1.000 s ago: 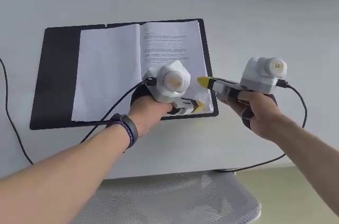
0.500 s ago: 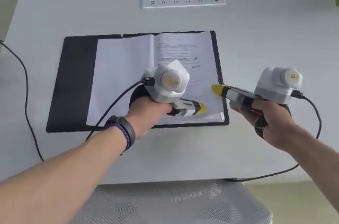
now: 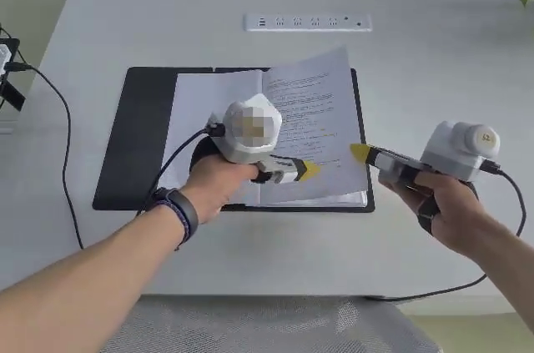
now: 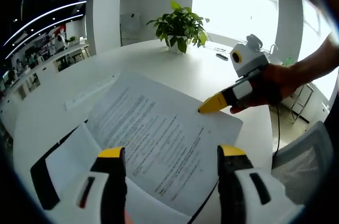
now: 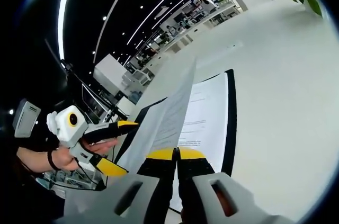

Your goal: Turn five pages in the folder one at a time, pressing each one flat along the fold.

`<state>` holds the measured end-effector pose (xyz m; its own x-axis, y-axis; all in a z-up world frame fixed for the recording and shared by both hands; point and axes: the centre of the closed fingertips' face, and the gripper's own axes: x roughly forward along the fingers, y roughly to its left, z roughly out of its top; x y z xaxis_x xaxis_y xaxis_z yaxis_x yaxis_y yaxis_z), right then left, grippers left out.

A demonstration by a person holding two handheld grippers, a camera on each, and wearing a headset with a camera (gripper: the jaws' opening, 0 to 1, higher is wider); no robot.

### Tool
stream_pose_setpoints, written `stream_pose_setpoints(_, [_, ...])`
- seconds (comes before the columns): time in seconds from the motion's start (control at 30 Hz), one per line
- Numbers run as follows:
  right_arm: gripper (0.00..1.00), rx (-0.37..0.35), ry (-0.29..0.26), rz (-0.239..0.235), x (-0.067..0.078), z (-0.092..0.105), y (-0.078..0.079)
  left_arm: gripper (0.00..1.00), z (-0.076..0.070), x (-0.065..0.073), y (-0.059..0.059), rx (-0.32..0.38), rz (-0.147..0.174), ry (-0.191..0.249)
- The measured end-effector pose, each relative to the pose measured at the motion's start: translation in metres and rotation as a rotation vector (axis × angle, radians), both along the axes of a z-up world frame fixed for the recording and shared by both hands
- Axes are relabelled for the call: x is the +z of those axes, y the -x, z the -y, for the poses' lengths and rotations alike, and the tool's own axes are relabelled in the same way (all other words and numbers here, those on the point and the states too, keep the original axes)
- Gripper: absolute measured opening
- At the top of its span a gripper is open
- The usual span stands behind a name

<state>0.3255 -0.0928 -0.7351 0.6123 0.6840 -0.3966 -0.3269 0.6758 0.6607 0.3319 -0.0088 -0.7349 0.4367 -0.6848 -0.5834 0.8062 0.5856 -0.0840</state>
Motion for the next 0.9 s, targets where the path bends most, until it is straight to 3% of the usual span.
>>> stream_pose_setpoints(0.1, [0.0,0.004,-0.008,0.017,0.009,-0.006,-0.001,0.71,-0.008,0.006,0.0,0.004,0.005,0.01])
stream_pose_setpoints(0.17, [0.0,0.012,-0.008,0.032,0.014,-0.01,-0.002,0.72,-0.014,0.013,0.0,0.027,0.001,0.048])
stream_pose_setpoints(0.33, [0.0,0.026,-0.026,0.062,0.028,-0.021,-0.006,0.72,-0.033,0.018,0.001,0.035,0.02,0.036])
stream_pose_setpoints(0.67, [0.0,0.089,-0.064,0.125,0.058,-0.055,-0.015,0.73,-0.087,0.029,0.004,0.106,0.04,0.041])
stream_pose_setpoints(0.9, [0.0,0.158,-0.095,0.161,0.077,-0.094,-0.021,0.74,-0.126,0.038,0.007,0.164,0.06,0.053])
